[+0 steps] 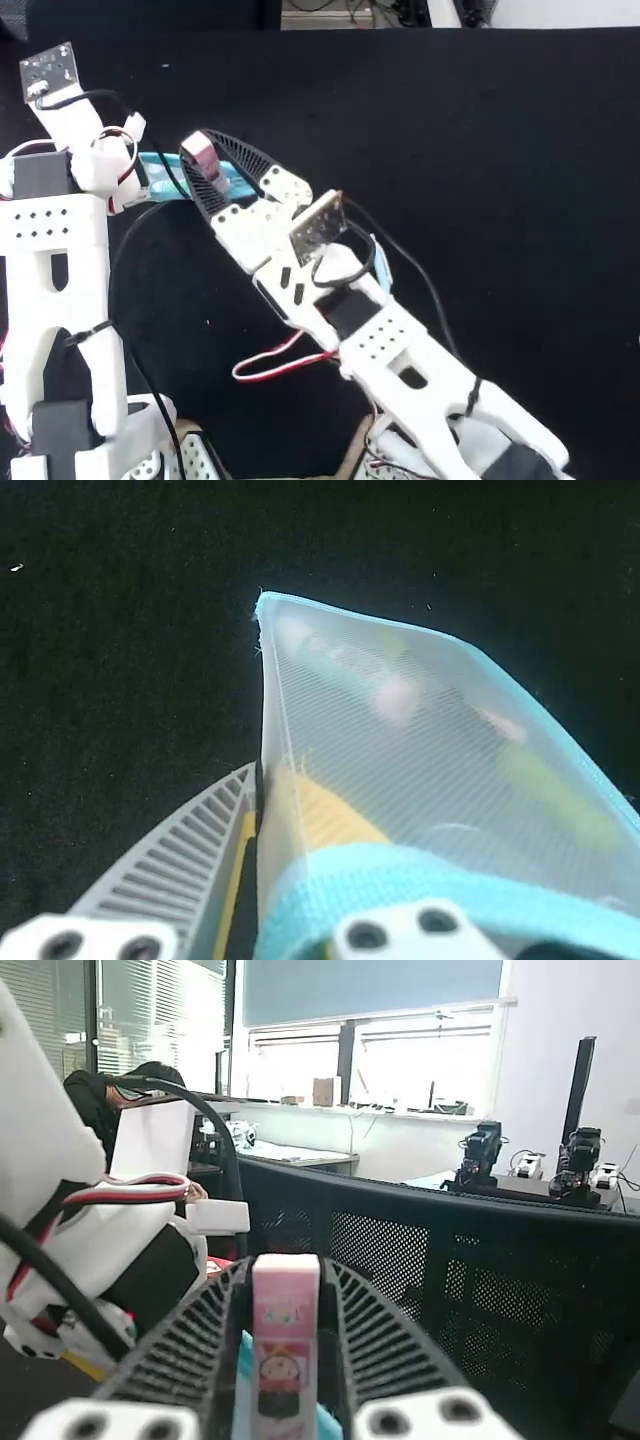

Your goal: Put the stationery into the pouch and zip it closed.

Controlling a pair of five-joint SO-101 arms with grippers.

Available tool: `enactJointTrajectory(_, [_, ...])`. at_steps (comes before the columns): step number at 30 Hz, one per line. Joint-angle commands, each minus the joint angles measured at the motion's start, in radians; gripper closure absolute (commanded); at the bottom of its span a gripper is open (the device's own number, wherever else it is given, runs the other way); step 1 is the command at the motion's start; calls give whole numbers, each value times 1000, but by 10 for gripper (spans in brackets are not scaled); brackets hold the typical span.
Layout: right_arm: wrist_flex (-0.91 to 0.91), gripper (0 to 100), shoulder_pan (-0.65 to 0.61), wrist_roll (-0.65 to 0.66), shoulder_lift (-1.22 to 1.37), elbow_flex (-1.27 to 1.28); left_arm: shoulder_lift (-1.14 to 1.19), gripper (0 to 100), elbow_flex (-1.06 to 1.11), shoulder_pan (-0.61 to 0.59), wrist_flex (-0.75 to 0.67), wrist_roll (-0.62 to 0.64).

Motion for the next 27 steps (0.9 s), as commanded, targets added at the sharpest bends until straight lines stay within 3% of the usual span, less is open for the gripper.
enactJointTrajectory(1, [-11, 988, -11, -3, 18, -54, 0, 970, 19, -8, 0, -8])
enactJointTrajectory(16, [-18, 988, 32, -3, -170, 186, 0, 970, 19, -10, -3, -8])
enactJointTrajectory(27, [-9, 988, 44, 2, -503, 407, 2, 970, 18, -10, -5, -8])
